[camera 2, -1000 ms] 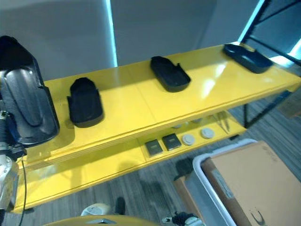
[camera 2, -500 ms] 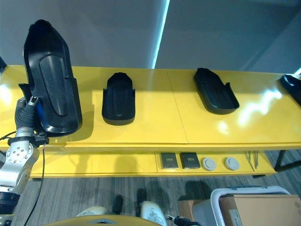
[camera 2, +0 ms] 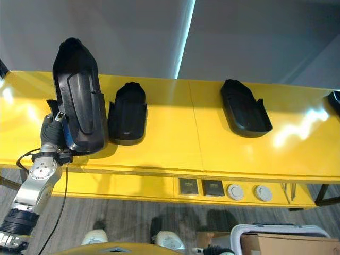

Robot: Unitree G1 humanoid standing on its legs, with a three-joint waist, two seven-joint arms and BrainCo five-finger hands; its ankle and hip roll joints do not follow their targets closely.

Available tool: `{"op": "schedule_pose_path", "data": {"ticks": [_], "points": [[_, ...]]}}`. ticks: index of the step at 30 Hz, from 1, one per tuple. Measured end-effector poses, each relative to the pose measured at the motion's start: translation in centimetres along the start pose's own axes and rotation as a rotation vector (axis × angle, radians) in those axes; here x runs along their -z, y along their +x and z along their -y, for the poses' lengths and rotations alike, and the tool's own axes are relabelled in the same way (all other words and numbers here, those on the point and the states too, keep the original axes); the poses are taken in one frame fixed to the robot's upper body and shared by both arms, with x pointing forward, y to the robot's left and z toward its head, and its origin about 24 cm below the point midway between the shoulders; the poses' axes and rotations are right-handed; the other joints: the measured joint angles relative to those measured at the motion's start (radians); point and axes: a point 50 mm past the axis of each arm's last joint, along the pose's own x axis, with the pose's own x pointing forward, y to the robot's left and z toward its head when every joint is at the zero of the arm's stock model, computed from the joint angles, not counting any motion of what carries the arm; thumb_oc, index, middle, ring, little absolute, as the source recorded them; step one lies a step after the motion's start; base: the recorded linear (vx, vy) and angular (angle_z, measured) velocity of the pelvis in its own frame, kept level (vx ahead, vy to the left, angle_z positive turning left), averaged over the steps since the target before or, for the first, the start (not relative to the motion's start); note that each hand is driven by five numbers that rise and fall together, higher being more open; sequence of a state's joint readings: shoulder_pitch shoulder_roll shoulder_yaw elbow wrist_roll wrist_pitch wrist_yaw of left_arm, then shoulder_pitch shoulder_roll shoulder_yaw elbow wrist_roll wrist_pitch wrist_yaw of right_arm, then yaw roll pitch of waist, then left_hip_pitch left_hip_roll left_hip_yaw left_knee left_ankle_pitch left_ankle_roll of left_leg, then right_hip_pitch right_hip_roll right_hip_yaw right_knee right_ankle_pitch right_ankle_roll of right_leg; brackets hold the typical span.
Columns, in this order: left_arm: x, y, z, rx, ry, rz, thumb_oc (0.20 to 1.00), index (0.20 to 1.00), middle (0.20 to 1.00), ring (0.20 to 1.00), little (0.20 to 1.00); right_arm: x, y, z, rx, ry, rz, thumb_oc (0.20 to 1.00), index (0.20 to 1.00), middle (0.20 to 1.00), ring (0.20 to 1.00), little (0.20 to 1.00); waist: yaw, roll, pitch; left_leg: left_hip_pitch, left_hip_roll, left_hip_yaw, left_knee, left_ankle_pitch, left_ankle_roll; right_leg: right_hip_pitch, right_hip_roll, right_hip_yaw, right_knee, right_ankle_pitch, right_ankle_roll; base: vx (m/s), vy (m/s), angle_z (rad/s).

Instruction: Move parts from the plastic box to the shelf.

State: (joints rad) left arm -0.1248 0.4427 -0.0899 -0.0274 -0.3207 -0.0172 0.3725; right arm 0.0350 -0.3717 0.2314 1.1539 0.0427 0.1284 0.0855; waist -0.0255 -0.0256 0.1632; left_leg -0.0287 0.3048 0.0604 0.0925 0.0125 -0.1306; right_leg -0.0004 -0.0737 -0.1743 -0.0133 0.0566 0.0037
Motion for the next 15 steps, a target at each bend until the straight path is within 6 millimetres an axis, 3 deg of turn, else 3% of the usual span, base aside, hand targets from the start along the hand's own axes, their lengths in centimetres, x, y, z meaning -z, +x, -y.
{"op": "schedule_pose_path", "data": {"ticks": [1, 2, 3, 4, 6, 7, 9, 11, 12, 13, 14, 15], "points": [[-0.3, 0.2, 0.3, 0.007, -0.01, 0.01, 0.2, 0.2, 0.2, 0.2, 0.2, 0.3, -0.1, 0.8, 0.021, -0.018, -0.013, 1.0, 1.0, 1.0, 1.0, 1.0, -0.012, 0.025, 0.003, 0.005, 0.016, -0.003, 0.01, 0.004, 0.002, -0.001, -0.053, 0.002, 0.012, 0.013, 0.045, 0.05, 0.876, 0.08], [-0.3, 0.2, 0.5, 0.012, -0.017, 0.011, 0.2, 0.2, 0.2, 0.2, 0.2, 1.0, -0.3, 1.9, 0.047, -0.013, -0.031, 1.0, 1.0, 1.0, 1.0, 1.0, -0.015, 0.058, 0.011, 0.044, -0.04, 0.028, -0.021, 0.012, 0.024, 0.004, -0.108, 0.007, 0.031, 0.023, 0.116, 0.05, 0.852, 0.25], [-0.4, 0.3, 0.6, 0.015, -0.013, 0.014, 0.2, 0.2, 0.2, 0.2, 0.2, 1.7, -0.4, 1.9, 0.049, -0.01, -0.045, 1.0, 1.0, 1.0, 1.0, 1.0, -0.027, 0.066, 0.009, 0.064, -0.07, 0.061, -0.052, -0.004, -0.043, 0.01, -0.138, 0.015, 0.033, 0.023, 0.142, 0.04, 0.527, 0.3], [-0.6, 0.4, 0.3, 0.006, -0.002, 0.023, 0.2, 0.2, 0.2, 0.2, 0.2, 1.6, -0.2, 0.6, 0.017, 0.004, -0.042, 1.0, 1.0, 1.0, 1.0, 1.0, -0.028, 0.027, 0.014, 0.083, -0.144, 0.069, -0.069, 0.005, -0.014, 0.014, -0.195, 0.05, 0.033, 0.035, 0.143, 0.02, 0.417, 0.33], [-0.6, 0.5, -0.1, 0.005, 0.022, 0.02, 0.2, 0.2, 0.2, 0.2, 0.2, 1.5, 0.0, -1.0, -0.023, 0.017, -0.037, 1.0, 1.0, 1.0, 1.0, 1.0, -0.008, -0.001, 0.016, 0.08, -0.205, 0.078, -0.056, -0.015, 0.023, 0.007, -0.245, 0.06, 0.033, 0.087, 0.122, 0.0, 0.335, 0.06], [-0.7, 0.6, -0.6, 0.004, 0.049, 0.018, 0.2, 0.2, 0.2, 0.2, 0.2, 1.3, 0.0, -1.4, -0.025, 0.046, -0.03, 1.0, 1.0, 1.0, 1.0, 1.0, 0.009, -0.006, 0.021, 0.071, -0.239, 0.078, -0.04, -0.043, 0.061, 0.005, -0.279, 0.08, 0.038, 0.16, 0.124, -0.01, 0.325, -0.01], [-1.0, 0.8, -1.3, 0.006, 0.092, 0.029, 0.2, 0.2, 0.2, 0.2, 0.2, 1.1, 0.0, -1.5, -0.027, 0.057, -0.021, 1.0, 1.0, 1.0, 1.0, 1.0, 0.032, -0.018, 0.024, 0.075, -0.274, 0.086, -0.028, -0.055, 0.088, -0.004, -0.299, 0.08, 0.042, 0.227, 0.123, -0.02, 0.36, -0.05], [-0.8, 0.7, -2.6, 0.003, 0.154, 0.006, 0.2, 0.2, 0.2, 0.2, 0.2, 0.3, 0.0, -0.9, -0.006, 0.069, 0.006, 1.0, 1.0, 1.0, 1.0, 1.0, 0.051, -0.027, 0.026, 0.068, -0.328, 0.12, -0.008, -0.08, 0.143, -0.045, -0.348, 0.076, 0.045, 0.366, 0.116, -0.03, 0.354, -0.33], [-0.5, 0.4, -3.0, 0.002, 0.163, -0.008, 0.2, 0.2, 0.2, 0.2, 0.2, 0.2, -0.1, -0.9, 0.001, 0.072, 0.005, 1.0, 1.0, 1.0, 1.0, 1.0, 0.056, -0.027, 0.026, 0.069, -0.332, 0.135, -0.007, -0.083, 0.149, -0.058, -0.349, 0.072, 0.048, 0.38, 0.101, 0.0, 0.192, -0.51], [-0.2, 0.2, -3.4, -0.003, 0.167, -0.023, 0.2, 0.2, 0.2, 0.2, 0.2, 0.2, -0.1, -1.0, 0.0, 0.072, 0.008, 1.0, 1.0, 1.0, 1.0, 1.0, 0.055, -0.026, 0.026, 0.072, -0.33, 0.146, -0.01, -0.083, 0.155, -0.069, -0.34, 0.06, 0.065, 0.359, 0.123, 0.04, 0.076, -0.34], [0.1, 0.0, -3.8, -0.013, 0.174, -0.034, 0.2, 0.2, 0.2, 0.2, 0.2, 0.1, -0.1, -1.0, -0.002, 0.072, 0.017, 1.0, 1.0, 1.0, 1.0, 1.0, 0.055, -0.02, 0.031, 0.085, -0.321, 0.155, -0.02, -0.082, 0.162, -0.074, -0.312, 0.05, 0.101, 0.297, 0.177, 0.05, 0.021, -0.25], [0.3, -0.2, -4.0, -0.02, 0.177, -0.045, 0.2, 0.2, 0.2, 0.2, 0.2, 0.1, -0.1, -1.1, -0.006, 0.07, 0.019, 1.0, 1.0, 1.0, 1.0, 1.0, 0.053, -0.011, 0.037, 0.097, -0.312, 0.156, -0.036, -0.073, 0.161, -0.08, -0.275, 0.055, 0.132, 0.211, 0.208, 0.04, -0.009, -0.2]]}}
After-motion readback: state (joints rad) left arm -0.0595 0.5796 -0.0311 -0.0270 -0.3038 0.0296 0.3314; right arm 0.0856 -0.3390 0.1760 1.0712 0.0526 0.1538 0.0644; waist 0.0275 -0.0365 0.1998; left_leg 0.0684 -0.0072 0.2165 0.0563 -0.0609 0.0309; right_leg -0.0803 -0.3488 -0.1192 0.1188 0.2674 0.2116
